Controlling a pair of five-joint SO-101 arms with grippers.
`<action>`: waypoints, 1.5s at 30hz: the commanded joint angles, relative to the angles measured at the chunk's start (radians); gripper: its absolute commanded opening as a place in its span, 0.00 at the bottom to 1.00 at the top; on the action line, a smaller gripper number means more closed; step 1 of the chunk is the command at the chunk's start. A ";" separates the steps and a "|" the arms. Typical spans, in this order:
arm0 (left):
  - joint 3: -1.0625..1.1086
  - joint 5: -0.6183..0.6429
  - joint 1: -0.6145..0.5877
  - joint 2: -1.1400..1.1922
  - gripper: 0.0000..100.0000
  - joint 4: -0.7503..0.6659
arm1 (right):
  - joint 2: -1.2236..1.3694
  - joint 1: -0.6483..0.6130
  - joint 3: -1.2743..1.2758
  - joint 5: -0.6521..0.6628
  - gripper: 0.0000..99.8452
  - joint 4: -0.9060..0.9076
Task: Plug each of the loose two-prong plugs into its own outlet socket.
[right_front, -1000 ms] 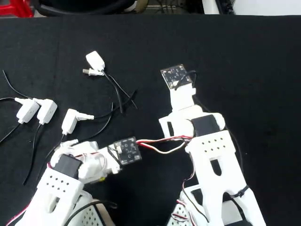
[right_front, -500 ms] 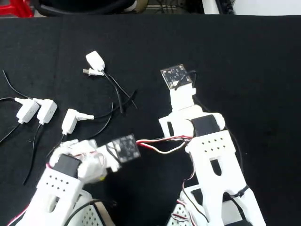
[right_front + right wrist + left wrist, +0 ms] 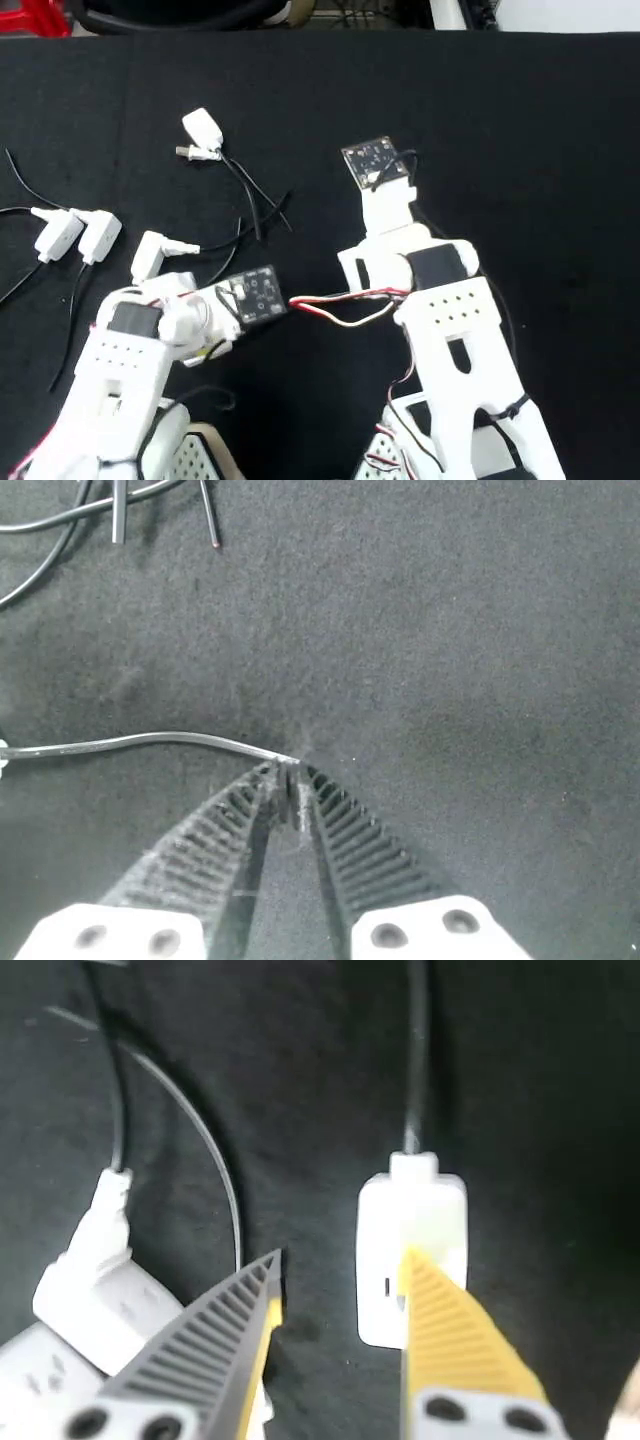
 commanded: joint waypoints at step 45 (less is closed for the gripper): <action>-0.139 0.494 0.297 0.236 0.03 -0.350 | -0.001 0.081 -0.033 0.015 0.01 -0.008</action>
